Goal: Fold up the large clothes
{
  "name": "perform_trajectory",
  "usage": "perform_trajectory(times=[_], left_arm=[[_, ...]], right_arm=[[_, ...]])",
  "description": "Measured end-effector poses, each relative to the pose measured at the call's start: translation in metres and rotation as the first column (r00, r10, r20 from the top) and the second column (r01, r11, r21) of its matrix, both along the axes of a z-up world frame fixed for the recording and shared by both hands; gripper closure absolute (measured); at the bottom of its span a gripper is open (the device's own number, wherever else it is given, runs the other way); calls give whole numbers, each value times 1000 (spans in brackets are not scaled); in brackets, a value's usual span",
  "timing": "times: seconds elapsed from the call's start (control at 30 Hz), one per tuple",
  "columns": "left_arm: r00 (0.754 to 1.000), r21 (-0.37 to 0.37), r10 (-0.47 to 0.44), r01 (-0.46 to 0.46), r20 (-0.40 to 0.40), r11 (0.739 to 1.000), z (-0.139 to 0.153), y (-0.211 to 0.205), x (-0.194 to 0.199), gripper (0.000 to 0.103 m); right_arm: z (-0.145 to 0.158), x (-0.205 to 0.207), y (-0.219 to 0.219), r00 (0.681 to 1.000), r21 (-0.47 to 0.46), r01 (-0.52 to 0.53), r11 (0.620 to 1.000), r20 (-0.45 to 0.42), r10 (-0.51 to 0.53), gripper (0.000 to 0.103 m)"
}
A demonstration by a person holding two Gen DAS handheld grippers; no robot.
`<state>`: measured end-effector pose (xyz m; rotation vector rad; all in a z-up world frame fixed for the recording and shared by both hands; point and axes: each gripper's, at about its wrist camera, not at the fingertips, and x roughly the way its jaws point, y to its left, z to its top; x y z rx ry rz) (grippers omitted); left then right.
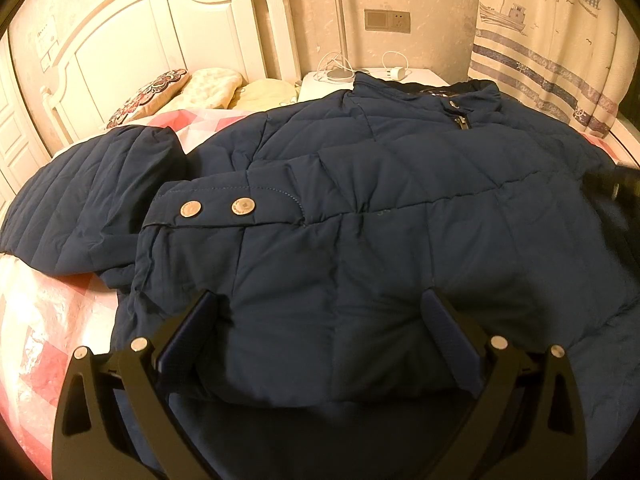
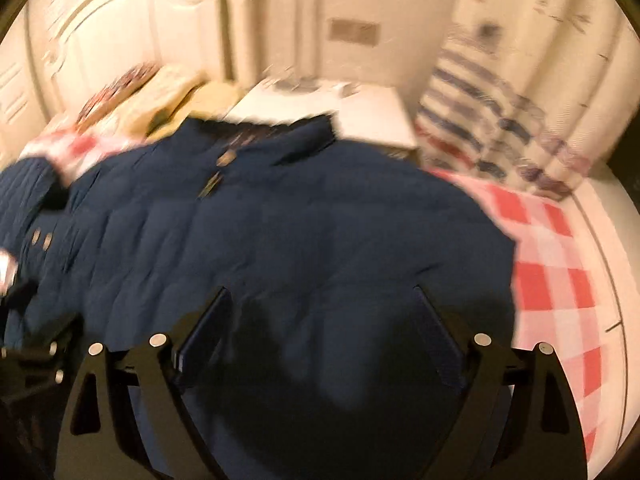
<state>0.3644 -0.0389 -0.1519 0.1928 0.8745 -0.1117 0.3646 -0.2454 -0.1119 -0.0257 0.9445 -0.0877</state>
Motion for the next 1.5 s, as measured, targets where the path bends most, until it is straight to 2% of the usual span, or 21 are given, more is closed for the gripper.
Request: perform_trajectory(times=[0.07, 0.1, 0.2, 0.33, 0.43, 0.5, 0.57, 0.63, 0.77, 0.87, 0.93, 1.03, 1.07, 1.13, 1.17, 1.23, 1.27, 1.3, 1.37, 1.47, 1.5], left_arm=[[1000, -2, 0, 0, 0, 1000, 0, 0, 0, 2], [1000, -5, 0, 0, -1, 1000, 0, 1, 0, 2], [1000, -8, -3, 3, -1, 1000, 0, 1, -1, 2], [1000, -9, -4, 4, -2, 1000, 0, 0, -1, 2], [1000, -9, -3, 3, -2, 1000, 0, 1, 0, 2], [1000, -13, -4, 4, -2, 1000, 0, 1, -1, 2], [1000, -19, -6, 6, -3, 1000, 0, 2, -1, 2], [1000, -21, -7, 7, -3, 1000, 0, 2, -1, 2], [1000, -27, -7, 7, -4, 1000, 0, 2, 0, 2], [1000, -39, -8, 8, -7, 999, 0, 4, 0, 2], [1000, -63, -11, 10, -3, 998, 1, 8, 0, 2], [1000, -213, 4, 0, 22, 977, 10, 30, -6, 6], [999, -315, 24, -11, 38, 949, 19, 47, -10, 13], [992, -509, 102, -48, 79, 860, 37, 88, -19, 12], [977, -593, 187, -92, 101, 800, 47, 117, -25, 11], [939, -699, 333, -182, 85, 692, 56, 170, -30, 6], [910, -751, 412, -244, 41, 614, 57, 206, -28, 6], [892, -770, 452, -295, -10, 566, 54, 234, -22, 6], [856, -774, 510, -382, -89, 506, 48, 287, -9, 7], [793, -800, 597, -435, -122, 414, 43, 359, 5, 7], [785, -811, 605, -437, -133, 389, 41, 379, 14, 7]], right_arm=[[-18, 3, 11, 998, -41, -10, 999, -55, 8, 17], [-23, 3, 12, 999, -42, 0, 999, -48, -2, 17], [-16, -2, 9, 995, 1, 70, 998, -65, -70, 17], [10, -37, 35, 998, 50, 46, 998, 34, -48, 17], [-3, -46, 61, 1000, -4, -25, 1000, 3, 25, 17], [-22, -46, 67, 999, -38, -29, 999, -26, 28, 16], [-27, -50, 61, 1000, 3, -16, 1000, 25, 16, 16], [-28, -47, 54, 1000, 39, -14, 999, 25, 13, 15], [-22, -51, 60, 1000, 6, 17, 1000, 10, -17, 16], [-7, -65, 68, 995, 52, -5, 999, 99, -1, 16], [-13, -65, 81, 995, -4, -44, 999, 84, 45, 16], [-26, -61, 84, 997, -20, -51, 998, 57, 52, 11], [-26, -60, 82, 997, -3, -48, 999, 52, 49, 9], [-28, -58, 75, 998, 41, -47, 998, 46, 45, 8], [-28, -57, 73, 998, 57, -47, 997, 45, 45, 8], [-29, -57, 73, 998, 56, -49, 997, 44, 47, 7], [-29, -56, 74, 998, 54, -50, 997, 43, 48, 7], [-29, -56, 73, 998, 54, -51, 997, 43, 48, 7], [-29, -56, 74, 998, 58, -51, 997, 43, 48, 6], [-30, -56, 75, 998, 58, -51, 997, 43, 48, 5], [-30, -56, 76, 998, 56, -51, 997, 42, 48, 5]])
